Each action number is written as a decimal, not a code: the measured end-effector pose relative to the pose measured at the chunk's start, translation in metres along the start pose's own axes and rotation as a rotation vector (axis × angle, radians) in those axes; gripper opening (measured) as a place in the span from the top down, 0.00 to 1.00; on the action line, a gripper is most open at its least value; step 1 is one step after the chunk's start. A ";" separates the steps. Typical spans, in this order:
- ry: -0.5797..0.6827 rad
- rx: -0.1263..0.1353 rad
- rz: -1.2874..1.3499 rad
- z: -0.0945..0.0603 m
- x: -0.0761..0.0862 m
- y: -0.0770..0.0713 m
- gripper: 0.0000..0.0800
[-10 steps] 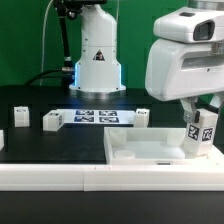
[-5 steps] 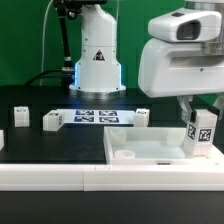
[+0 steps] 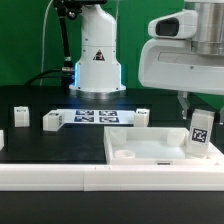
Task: Assemble one leg
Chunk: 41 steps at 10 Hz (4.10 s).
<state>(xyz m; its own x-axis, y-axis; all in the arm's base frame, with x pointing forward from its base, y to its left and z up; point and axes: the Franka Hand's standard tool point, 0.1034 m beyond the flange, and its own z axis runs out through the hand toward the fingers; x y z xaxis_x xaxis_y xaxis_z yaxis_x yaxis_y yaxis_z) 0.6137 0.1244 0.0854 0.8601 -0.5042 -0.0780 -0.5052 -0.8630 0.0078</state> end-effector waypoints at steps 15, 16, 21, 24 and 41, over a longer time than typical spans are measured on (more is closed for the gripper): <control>0.003 0.041 0.047 0.001 -0.001 -0.006 0.19; 0.007 0.038 -0.042 0.001 -0.003 -0.008 0.19; 0.038 0.009 -0.552 0.001 -0.003 -0.009 0.19; 0.061 -0.008 -0.753 0.001 -0.001 -0.010 0.19; 0.075 0.015 -0.160 0.004 0.009 0.000 0.64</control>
Offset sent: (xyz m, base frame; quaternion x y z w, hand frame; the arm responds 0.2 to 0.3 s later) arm -0.0067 -0.0086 0.0035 0.0082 0.0209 0.2962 0.9549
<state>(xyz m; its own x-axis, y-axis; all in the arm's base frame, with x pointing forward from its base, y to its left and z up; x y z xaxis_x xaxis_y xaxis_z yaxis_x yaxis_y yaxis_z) 0.6210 0.1202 0.0809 0.9322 -0.3619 -0.0023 -0.3619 -0.9321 -0.0136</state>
